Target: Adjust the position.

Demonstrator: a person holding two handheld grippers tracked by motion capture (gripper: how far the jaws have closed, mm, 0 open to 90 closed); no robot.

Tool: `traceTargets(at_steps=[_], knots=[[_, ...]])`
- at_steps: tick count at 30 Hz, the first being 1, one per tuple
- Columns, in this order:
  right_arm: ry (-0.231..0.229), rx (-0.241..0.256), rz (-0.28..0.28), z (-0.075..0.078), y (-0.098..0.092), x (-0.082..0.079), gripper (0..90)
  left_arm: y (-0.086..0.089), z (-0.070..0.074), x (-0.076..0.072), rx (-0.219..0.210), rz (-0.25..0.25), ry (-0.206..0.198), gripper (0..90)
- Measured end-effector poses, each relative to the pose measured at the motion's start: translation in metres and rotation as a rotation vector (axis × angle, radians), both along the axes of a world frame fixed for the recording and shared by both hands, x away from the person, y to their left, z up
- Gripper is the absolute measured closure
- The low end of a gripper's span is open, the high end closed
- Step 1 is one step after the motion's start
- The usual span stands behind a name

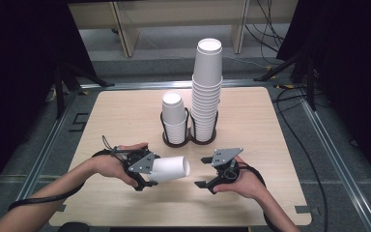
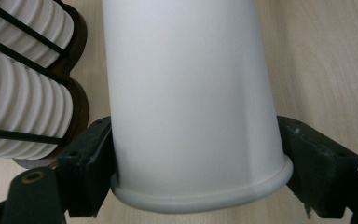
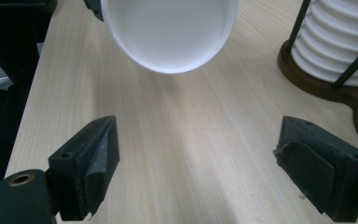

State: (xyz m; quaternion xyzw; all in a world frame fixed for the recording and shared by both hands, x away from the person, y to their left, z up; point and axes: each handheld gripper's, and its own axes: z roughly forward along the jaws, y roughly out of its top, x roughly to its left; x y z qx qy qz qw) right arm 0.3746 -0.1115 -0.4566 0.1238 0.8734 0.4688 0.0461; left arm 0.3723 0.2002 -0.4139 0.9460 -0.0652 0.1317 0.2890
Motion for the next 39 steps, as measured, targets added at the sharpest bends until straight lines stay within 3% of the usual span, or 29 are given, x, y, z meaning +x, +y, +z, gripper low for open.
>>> traceTargets(at_steps=[21,22,33,39], knots=[[-0.001,-0.016,0.032,0.004,0.007,0.0,13.9,-0.008,0.001,0.0,0.069,-0.04,0.021,17.9],[0.0,-0.016,0.032,0.005,0.007,0.0,13.9,-0.008,0.0,0.0,0.058,-0.034,0.023,17.9],[-0.001,-0.022,0.043,0.008,0.01,0.001,13.9,-0.009,0.004,0.002,0.109,-0.039,0.029,17.9],[-0.023,-0.031,0.059,0.011,0.014,0.003,13.9,-0.011,0.006,0.002,0.141,-0.045,0.029,17.8]])
